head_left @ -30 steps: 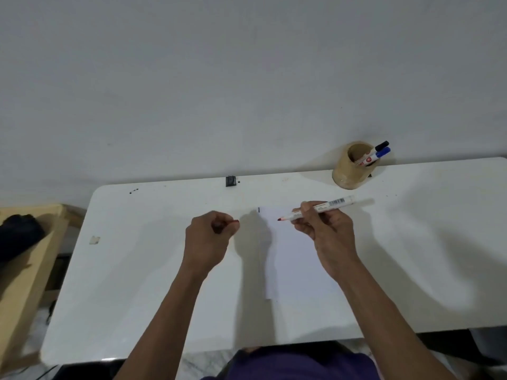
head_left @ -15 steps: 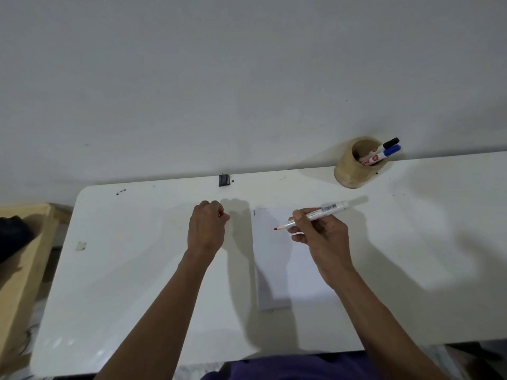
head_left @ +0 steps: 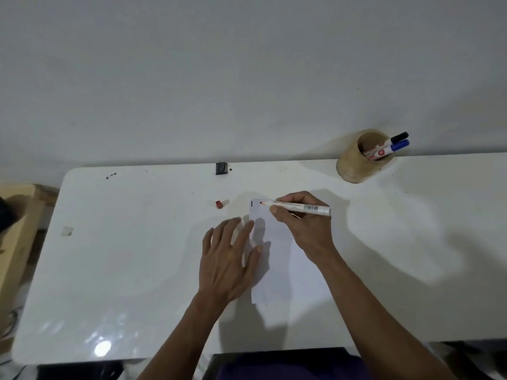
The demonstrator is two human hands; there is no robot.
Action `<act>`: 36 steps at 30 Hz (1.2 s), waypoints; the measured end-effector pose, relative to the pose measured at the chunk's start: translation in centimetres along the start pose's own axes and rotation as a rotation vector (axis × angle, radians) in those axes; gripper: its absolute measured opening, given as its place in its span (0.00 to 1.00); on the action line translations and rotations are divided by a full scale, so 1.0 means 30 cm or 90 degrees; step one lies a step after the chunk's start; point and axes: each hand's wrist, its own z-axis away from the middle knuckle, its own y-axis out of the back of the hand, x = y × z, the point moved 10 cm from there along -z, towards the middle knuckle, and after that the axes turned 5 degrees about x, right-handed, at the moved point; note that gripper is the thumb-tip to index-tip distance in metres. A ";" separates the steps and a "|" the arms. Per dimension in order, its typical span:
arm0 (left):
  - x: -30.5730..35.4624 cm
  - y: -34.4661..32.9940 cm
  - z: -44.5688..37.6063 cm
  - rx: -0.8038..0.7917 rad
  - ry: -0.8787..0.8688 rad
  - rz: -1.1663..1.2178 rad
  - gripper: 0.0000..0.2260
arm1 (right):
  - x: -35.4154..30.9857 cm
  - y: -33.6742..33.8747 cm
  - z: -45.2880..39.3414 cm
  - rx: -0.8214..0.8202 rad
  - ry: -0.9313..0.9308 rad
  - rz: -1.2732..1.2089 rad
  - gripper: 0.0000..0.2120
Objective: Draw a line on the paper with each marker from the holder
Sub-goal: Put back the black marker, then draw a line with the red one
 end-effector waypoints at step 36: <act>-0.028 -0.068 0.022 0.027 -0.009 -0.095 0.25 | 0.107 -0.061 -0.108 -0.003 0.054 0.204 0.08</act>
